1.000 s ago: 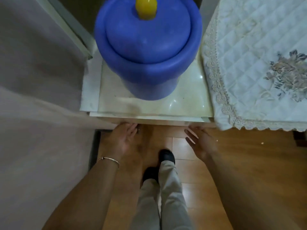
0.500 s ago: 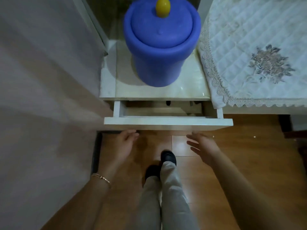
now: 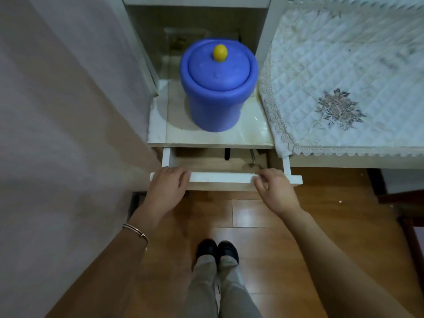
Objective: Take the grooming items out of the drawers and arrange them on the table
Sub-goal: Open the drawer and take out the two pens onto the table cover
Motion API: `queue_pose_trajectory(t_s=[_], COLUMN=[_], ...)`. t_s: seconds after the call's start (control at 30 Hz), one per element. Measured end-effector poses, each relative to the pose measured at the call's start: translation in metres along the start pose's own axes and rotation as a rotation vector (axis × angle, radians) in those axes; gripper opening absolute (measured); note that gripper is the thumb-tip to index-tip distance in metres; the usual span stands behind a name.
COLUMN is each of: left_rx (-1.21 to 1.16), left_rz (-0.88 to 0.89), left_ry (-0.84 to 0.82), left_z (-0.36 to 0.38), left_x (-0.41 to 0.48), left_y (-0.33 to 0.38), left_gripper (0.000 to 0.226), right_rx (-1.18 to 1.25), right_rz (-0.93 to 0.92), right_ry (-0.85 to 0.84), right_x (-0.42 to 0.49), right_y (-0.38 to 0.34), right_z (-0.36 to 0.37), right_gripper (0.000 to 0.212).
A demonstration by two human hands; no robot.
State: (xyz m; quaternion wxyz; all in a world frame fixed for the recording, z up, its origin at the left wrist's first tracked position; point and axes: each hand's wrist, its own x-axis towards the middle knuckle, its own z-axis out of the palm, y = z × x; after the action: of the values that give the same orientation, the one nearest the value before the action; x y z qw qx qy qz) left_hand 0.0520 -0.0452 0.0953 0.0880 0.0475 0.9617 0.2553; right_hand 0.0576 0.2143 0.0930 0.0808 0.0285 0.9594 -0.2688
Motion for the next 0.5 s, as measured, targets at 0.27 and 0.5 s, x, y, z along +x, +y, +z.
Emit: queue_pose_trajectory(t_s=[0.27,0.5], left_rx=[-0.082,0.070], left_rz=[-0.084,-0.134], left_ry=[0.018,-0.062], left_z=[0.015,0.023], left_x=[-0.073,-0.136], left_y=[0.003,0.013], left_gripper=[0.048,0.048], right_rx=[0.057,0.065], right_rz=[0.100,0.173], right_ry=[-0.135,-0.220], right_x=[-0.075,-0.129], right_y=[-0.002,0.002], right_z=[-0.002,-0.001], right_gripper=[0.022,0.019])
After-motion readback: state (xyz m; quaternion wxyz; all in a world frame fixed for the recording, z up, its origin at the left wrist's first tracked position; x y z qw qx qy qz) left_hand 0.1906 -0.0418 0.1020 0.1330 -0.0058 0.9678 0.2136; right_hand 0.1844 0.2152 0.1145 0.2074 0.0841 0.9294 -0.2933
